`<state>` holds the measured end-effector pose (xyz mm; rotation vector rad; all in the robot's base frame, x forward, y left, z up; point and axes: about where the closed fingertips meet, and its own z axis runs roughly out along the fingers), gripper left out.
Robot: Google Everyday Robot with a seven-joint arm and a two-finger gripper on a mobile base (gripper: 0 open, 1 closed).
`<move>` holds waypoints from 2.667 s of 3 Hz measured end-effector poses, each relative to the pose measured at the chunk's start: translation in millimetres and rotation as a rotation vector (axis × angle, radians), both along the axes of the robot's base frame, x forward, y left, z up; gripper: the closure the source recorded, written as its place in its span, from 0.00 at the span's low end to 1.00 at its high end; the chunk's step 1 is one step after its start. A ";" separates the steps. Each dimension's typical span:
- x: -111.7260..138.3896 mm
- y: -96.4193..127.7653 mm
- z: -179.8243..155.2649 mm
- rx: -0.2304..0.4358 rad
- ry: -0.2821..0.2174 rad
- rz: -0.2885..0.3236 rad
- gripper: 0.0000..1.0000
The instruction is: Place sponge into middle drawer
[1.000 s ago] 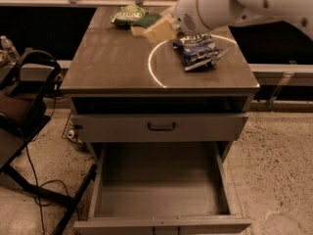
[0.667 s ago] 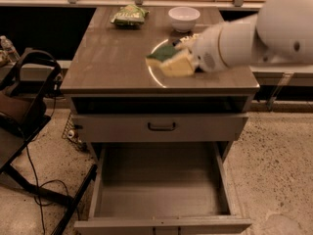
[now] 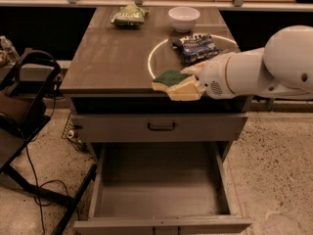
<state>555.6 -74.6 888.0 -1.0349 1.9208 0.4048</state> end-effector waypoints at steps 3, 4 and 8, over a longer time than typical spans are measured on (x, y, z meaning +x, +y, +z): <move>-79.6 -68.3 -139.2 -0.207 0.209 0.025 1.00; -109.5 -97.9 -199.1 -0.214 0.273 0.040 1.00; -88.6 -24.3 -360.8 0.001 0.305 0.161 1.00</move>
Offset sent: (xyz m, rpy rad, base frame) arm -0.0875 -0.0706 -0.1566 -0.2644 0.2506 0.0005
